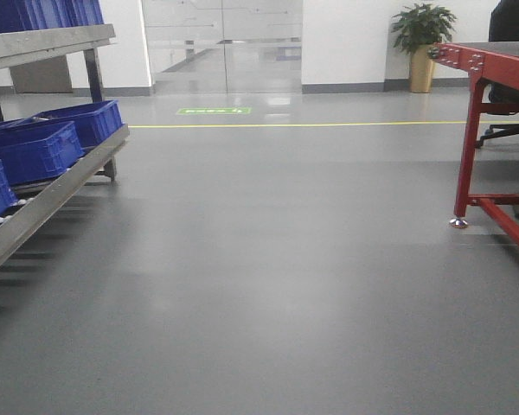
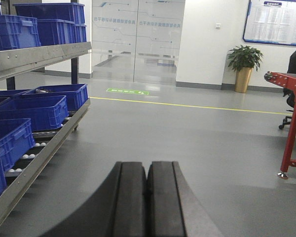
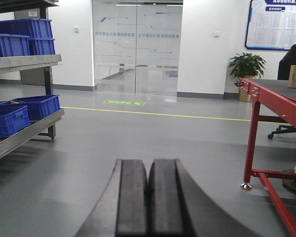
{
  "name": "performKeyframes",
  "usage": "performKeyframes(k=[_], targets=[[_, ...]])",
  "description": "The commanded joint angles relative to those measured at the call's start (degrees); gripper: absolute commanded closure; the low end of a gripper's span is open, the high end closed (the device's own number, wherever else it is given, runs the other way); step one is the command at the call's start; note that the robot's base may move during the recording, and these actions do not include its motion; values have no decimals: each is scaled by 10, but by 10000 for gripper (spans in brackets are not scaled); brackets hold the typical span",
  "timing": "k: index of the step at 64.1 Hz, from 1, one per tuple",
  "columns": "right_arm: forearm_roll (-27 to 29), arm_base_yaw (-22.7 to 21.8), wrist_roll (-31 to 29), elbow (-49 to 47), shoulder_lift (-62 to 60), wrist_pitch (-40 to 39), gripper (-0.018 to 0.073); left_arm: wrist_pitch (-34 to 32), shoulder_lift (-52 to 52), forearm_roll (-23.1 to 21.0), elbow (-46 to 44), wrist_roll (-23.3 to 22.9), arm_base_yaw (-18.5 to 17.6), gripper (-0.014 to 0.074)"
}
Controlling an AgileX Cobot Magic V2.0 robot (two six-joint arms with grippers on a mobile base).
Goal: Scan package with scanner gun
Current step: 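Drive the base forward and turn toward the red-framed felt table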
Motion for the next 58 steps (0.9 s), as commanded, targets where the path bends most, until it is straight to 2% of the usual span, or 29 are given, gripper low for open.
performKeyframes(k=[1, 58], targets=[[0, 1, -1, 0, -2, -13, 727, -10, -2, 3, -2, -3, 0, 707], [0, 1, -1, 0, -2, -13, 727, -10, -2, 3, -2, -3, 0, 707]])
